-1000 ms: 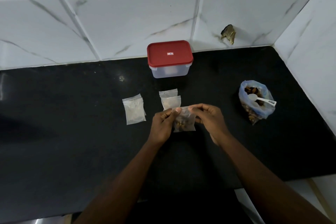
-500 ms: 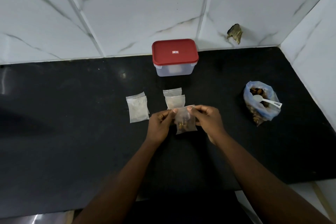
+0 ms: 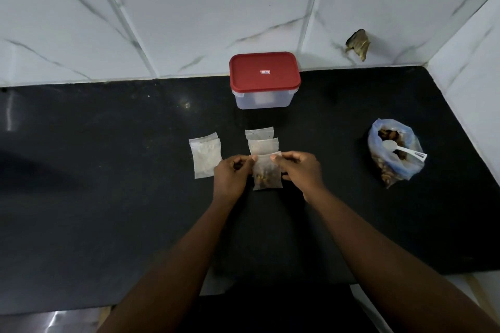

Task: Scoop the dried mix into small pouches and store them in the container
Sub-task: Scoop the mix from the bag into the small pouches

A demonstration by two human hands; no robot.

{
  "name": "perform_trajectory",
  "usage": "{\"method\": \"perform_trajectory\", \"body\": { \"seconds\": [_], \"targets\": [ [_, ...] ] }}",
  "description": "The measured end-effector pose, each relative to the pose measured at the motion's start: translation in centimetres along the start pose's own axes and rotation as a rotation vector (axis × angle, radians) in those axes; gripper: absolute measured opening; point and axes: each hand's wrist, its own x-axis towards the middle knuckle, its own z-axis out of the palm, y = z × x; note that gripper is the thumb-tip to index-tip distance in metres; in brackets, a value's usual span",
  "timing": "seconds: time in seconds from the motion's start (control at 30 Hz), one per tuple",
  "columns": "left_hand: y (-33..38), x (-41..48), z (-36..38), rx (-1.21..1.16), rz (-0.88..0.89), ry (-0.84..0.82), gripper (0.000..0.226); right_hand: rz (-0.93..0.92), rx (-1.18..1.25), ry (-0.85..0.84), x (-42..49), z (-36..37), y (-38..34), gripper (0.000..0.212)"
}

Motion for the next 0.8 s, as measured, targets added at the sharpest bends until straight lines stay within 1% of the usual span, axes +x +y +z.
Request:
{"method": "perform_trajectory", "body": {
  "seconds": [0.1, 0.2, 0.4, 0.47, 0.53, 0.6, 0.63, 0.73, 0.8],
  "targets": [
    [0.4, 0.2, -0.3, 0.000, -0.026, -0.013, 0.016, -0.011, -0.078, 0.019, 0.2, -0.3, -0.2, 0.017],
    [0.7, 0.3, -0.4, -0.042, -0.043, -0.027, 0.011, 0.014, -0.023, -0.012, 0.5, -0.5, -0.2, 0.011],
    [0.9, 0.3, -0.2, -0.134, -0.082, 0.007, 0.007, 0.019, 0.079, -0.027, 1.0, -0.4, -0.2, 0.014],
    [1.0, 0.3, -0.3, -0.130, -0.086, 0.018, 0.008, -0.007, 0.041, -0.010, 0.9, -0.5, -0.3, 0.017],
    [1.0, 0.3, -0.6, -0.109, -0.100, 0.032, 0.011, -0.097, -0.078, 0.058, 0.6, -0.6, -0.6, 0.020],
    [0.9, 0.3, -1.2, -0.044, -0.095, 0.053, 0.011, -0.215, -0.132, 0.127, 0.0, -0.5, -1.3, 0.019],
    [0.8, 0.3, -1.5, 0.020, -0.079, 0.084, 0.010, -0.275, -0.142, 0.136, -0.4, -0.3, -1.7, 0.018],
    [0.7, 0.3, -2.8, 0.257, -0.028, 0.244, 0.015, -0.425, -0.191, 0.092, -1.4, 0.9, -2.8, 0.010],
    [0.4, 0.7, -3.6, 0.411, -0.036, 0.320, 0.029, -0.457, -0.206, 0.039, -1.7, 1.9, -3.5, 0.007]
  ]
}}
